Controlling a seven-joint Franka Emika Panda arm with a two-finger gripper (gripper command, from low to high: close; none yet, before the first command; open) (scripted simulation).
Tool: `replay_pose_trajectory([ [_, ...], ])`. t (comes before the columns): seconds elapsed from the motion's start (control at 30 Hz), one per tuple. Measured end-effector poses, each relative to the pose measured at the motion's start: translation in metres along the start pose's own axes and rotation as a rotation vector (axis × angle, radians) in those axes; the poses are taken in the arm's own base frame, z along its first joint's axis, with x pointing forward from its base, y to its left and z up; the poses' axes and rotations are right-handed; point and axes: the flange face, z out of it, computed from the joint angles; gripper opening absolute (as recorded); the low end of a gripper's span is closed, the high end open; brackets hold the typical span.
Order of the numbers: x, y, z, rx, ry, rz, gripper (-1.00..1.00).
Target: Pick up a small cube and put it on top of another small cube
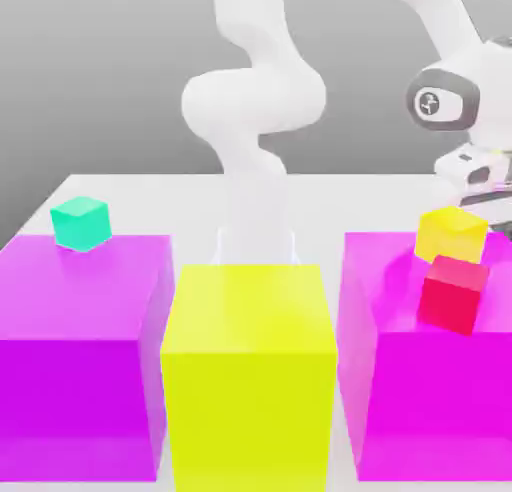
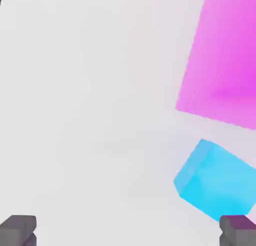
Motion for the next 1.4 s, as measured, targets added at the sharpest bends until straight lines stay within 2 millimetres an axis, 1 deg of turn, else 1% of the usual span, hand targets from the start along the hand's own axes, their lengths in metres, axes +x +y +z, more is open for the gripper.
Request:
replay_pose_trajectory([
  [0.13, 0.003, 0.014, 0.021, -0.025, 0.005, 0.116, 0.00],
  [0.6, 0.050, 0.038, 0.052, -0.026, 0.055, 0.482, 0.00],
  [0.7, 0.052, 0.037, 0.073, -0.024, 0.056, 0.491, 0.00],
  [0.83, 0.051, 0.040, 0.108, -0.025, 0.054, 0.488, 0.00],
  [0.87, 0.051, 0.041, 0.114, -0.025, 0.055, 0.488, -1.00],
  [1.03, 0.051, 0.040, 0.114, -0.022, 0.053, 0.488, -1.00],
  [1.07, 0.051, 0.041, 0.117, -0.023, 0.054, 0.487, -1.00],
  [1.1, 0.051, 0.041, 0.114, -0.023, 0.055, 0.487, -1.00],
  [1.17, 0.051, 0.039, 0.101, -0.022, 0.055, 0.486, -1.00],
  [1.3, 0.047, 0.037, 0.068, -0.023, 0.059, 0.480, -1.00],
  [1.33, 0.049, 0.038, 0.060, -0.023, 0.059, 0.487, -1.00],
  [1.37, 0.047, 0.032, 0.051, -0.013, 0.058, 0.472, -1.00],
  [1.4, 0.042, 0.024, 0.046, -0.012, 0.061, 0.444, -1.00],
])
